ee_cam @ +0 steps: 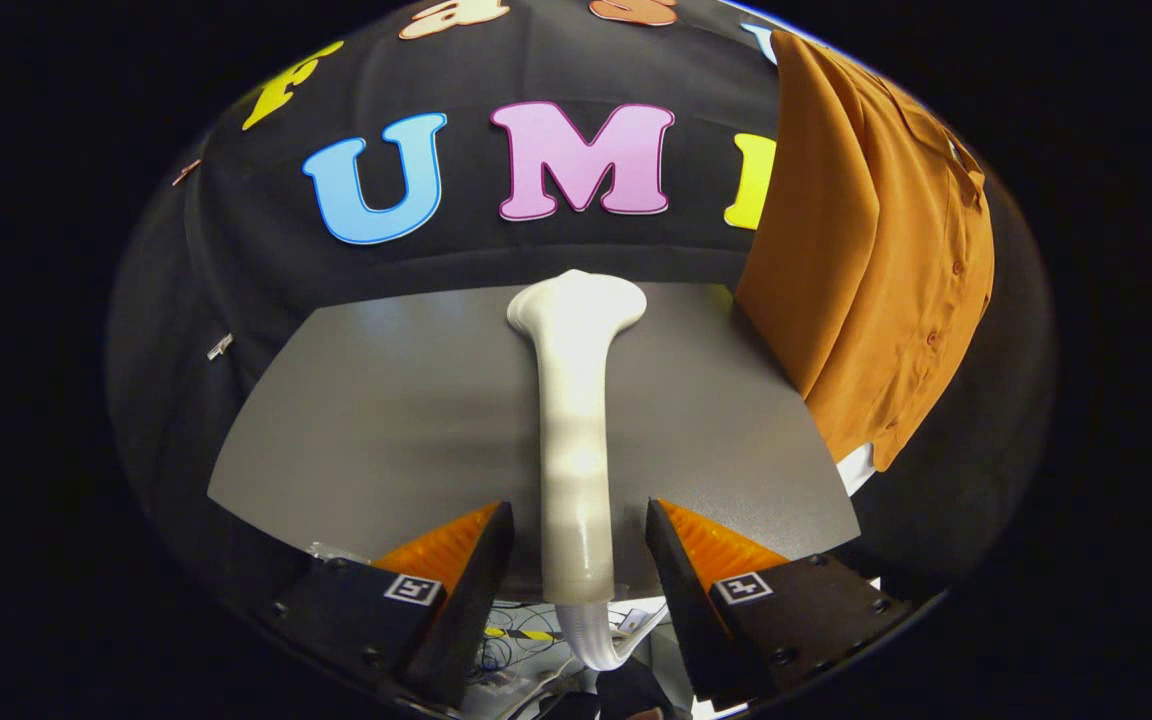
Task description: Iron the clothes twice with a garment steamer, once on the left side and once on the right side.
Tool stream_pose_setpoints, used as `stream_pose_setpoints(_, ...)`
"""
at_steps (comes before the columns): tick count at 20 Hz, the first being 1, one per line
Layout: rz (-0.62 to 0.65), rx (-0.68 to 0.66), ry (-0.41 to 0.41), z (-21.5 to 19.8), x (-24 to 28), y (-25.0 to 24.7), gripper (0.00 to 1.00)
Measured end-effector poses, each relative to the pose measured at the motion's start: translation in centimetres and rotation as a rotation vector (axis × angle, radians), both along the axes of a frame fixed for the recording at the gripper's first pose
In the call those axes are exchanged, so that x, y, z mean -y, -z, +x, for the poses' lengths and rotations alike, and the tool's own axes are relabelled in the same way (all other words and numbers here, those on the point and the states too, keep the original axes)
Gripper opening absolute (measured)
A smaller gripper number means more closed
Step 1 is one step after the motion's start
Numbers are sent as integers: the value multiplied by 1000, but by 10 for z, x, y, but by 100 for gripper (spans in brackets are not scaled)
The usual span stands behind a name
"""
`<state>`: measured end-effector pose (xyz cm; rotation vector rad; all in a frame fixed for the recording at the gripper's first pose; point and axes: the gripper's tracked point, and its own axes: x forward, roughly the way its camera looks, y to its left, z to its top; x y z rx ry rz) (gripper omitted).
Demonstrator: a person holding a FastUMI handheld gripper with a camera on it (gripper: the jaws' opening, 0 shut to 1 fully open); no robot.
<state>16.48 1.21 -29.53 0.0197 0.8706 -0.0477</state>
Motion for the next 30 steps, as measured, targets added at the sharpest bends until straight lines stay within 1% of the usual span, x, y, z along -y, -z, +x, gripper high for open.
stream_pose_setpoints(1, -10, 35, -2, 6, 2, -4, 80)
stream_pose_setpoints(2, 9, 36, -10, 6, -1, -6, 70)
stream_pose_setpoints(3, -1, 43, -10, 2, -3, -4, 61)
stream_pose_setpoints(4, -13, 88, -14, 5, -3, -10, 51)
stream_pose_setpoints(6, -6, 123, -30, 11, -6, -9, 32)
stream_pose_setpoints(7, 14, 133, -35, 5, -6, -10, 27)
stream_pose_setpoints(9, 28, 163, -44, 5, -5, -20, 27)
stream_pose_setpoints(11, 50, 215, -43, -3, -7, -41, 27)
stream_pose_setpoints(14, 60, 343, -26, -14, -3, -83, 27)
stream_pose_setpoints(20, 57, 622, -21, -60, 10, -165, 27)
stream_pose_setpoints(25, 44, 830, 3, -103, 38, -225, 27)
stream_pose_setpoints(27, 20, 880, 10, -116, 55, -242, 27)
stream_pose_setpoints(30, -6, 914, 34, -127, 84, -254, 27)
